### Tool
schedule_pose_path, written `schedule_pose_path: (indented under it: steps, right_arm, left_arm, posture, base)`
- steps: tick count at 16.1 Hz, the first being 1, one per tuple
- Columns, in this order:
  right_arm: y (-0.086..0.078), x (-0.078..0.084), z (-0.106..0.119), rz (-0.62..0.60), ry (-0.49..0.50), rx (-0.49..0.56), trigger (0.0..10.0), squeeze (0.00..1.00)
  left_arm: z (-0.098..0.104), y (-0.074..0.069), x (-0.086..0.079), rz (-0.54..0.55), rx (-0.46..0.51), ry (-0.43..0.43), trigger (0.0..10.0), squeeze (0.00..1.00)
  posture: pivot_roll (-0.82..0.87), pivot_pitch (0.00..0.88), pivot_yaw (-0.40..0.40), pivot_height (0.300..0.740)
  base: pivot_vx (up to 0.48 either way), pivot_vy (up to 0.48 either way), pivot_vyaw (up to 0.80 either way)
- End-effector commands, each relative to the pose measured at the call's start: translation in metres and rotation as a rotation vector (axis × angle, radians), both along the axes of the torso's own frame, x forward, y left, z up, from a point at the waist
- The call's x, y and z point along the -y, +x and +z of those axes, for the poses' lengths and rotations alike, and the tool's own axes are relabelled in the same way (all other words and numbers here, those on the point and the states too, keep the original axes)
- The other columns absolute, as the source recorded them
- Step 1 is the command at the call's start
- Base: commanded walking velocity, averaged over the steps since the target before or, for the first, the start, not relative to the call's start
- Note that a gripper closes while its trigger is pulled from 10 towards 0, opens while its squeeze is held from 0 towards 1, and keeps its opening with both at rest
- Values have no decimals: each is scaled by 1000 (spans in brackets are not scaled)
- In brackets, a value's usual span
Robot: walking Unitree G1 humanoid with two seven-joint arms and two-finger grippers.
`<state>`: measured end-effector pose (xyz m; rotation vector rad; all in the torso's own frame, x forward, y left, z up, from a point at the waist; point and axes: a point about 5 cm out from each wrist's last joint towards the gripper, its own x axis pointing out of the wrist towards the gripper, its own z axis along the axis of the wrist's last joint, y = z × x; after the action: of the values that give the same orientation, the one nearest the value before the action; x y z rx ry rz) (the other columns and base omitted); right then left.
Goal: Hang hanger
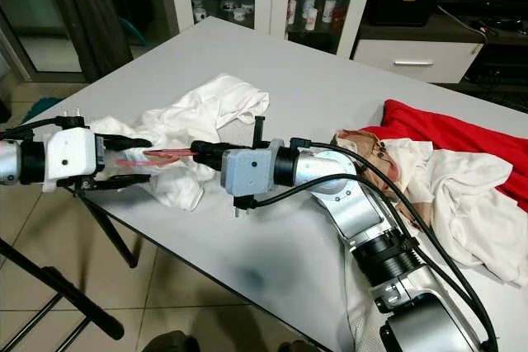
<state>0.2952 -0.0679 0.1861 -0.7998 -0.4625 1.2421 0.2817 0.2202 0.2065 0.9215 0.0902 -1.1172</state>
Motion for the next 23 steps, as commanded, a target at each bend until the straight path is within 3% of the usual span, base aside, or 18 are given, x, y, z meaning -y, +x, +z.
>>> schedule_pose_path:
  steps: [1,2,3,17,23]
  right_arm:
    - [-1,0,13,14,28,33,10000,0]
    - [-1,0,13,15,30,32,10000,0]
    - [-2,0,12,15,33,29,10000,0]
    - [-4,5,14,14,52,19,10000,0]
    - [-2,9,16,-3,69,15,10000,0]
  left_arm:
    - [0,2,4,-11,12,13,10000,0]
    - [0,3,4,-12,16,3,9922,0]
    - [1,5,8,-17,19,-39,0,0]
    - [6,-1,8,-86,4,-74,0,0]
    - [2,2,4,-44,17,-61,0,0]
  posture:
    - [76,0,14,740]
    - [76,0,14,740]
    - [67,0,14,740]
    - [70,0,17,740]
    - [65,0,11,740]
  base:
    - [0,0,0]
    - [0,0,0]
    - [0,0,0]
    - [0,0,0]
    - [0,0,0]
